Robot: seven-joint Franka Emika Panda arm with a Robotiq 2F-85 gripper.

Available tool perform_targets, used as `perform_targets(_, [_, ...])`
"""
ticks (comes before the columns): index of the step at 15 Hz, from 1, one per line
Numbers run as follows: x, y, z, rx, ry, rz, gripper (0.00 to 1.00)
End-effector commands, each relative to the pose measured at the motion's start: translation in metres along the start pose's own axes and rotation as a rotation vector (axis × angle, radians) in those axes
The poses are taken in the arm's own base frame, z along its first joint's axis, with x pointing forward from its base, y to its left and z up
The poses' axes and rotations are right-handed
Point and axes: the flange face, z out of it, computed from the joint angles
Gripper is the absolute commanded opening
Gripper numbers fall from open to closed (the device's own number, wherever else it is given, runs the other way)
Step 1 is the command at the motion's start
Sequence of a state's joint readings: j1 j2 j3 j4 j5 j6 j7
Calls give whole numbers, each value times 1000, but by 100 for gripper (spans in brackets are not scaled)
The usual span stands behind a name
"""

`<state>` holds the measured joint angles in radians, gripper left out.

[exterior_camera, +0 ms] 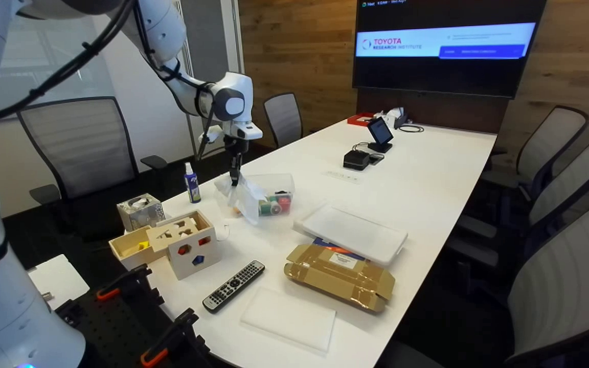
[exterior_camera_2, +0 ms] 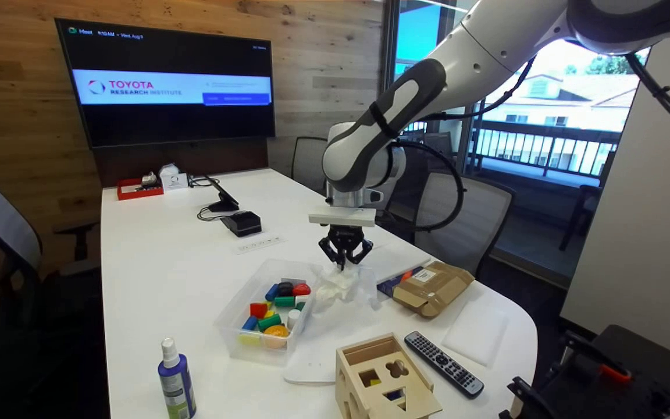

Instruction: Wipe the table with the paper towel

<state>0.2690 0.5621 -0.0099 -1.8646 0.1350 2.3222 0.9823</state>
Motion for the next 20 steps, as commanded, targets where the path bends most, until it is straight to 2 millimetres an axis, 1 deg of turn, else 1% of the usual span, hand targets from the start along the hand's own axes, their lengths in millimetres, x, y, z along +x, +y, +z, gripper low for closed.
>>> perform_targets(1, [27,24,33,-7,84,74,1])
perform_targets(2, [41,27,45,-3,109,81,1])
perform_targets(5, [72,37,82,10,124,97,1])
perform_targets(7, [85,41,110,23,102,102,1])
perform_targets(10, [101,42,143,33,96,98,1])
perform_targets(11, [105,41,149,34,102,93,1])
perform_targets(13, [115,32,157,27,126,69,1])
perform_targets(17, [129,-1,161,53,146,-13,1])
perform_targets(20, [134,-26,165,87,153,-82,1])
